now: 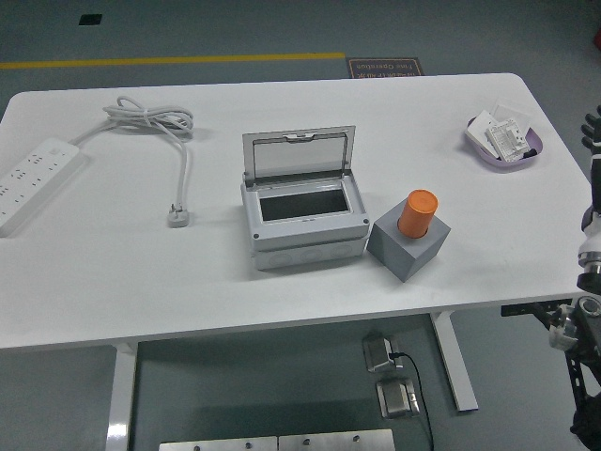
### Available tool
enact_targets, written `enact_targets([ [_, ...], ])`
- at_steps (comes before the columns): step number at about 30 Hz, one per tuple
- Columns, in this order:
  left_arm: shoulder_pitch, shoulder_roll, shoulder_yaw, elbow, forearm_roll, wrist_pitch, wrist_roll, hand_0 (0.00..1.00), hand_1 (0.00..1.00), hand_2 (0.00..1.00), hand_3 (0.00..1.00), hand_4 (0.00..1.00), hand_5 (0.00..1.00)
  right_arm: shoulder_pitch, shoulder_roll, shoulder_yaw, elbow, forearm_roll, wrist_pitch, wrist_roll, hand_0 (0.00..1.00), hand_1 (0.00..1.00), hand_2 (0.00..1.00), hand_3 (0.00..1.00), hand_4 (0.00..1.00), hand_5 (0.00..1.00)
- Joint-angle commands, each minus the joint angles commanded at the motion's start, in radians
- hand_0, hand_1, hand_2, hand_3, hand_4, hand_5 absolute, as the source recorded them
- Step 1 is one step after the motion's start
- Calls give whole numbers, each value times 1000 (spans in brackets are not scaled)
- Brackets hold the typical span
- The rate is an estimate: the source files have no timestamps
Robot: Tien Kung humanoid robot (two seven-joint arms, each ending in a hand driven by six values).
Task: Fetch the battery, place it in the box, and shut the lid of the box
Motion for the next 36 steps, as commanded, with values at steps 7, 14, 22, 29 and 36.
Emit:
enact_targets([
  [7,-3,3,1,0,2,0,1,685,684,664,748,727,445,1,0,-2,0,-1,1,-3,816,758,739,791,961,875],
  [14,-4,6,-3,0,4,0,3,685,684,664,749,727,446,3,3,-2,-1,-3,2,-5,817,757,737,788,956,872],
  [22,-7,9,-13,0,8,-1,2,685,681,664,749,727,445,4,9,3,-1,2,5,-6,813,753,736,785,941,864],
  [29,-6,8,-19,0,10,-1,2,685,680,664,749,727,446,3,13,10,-1,4,6,-6,812,753,736,784,941,866],
  [36,-3,6,-27,0,11,0,4,685,679,664,748,727,446,0,15,13,0,6,8,-4,812,750,735,783,940,865],
])
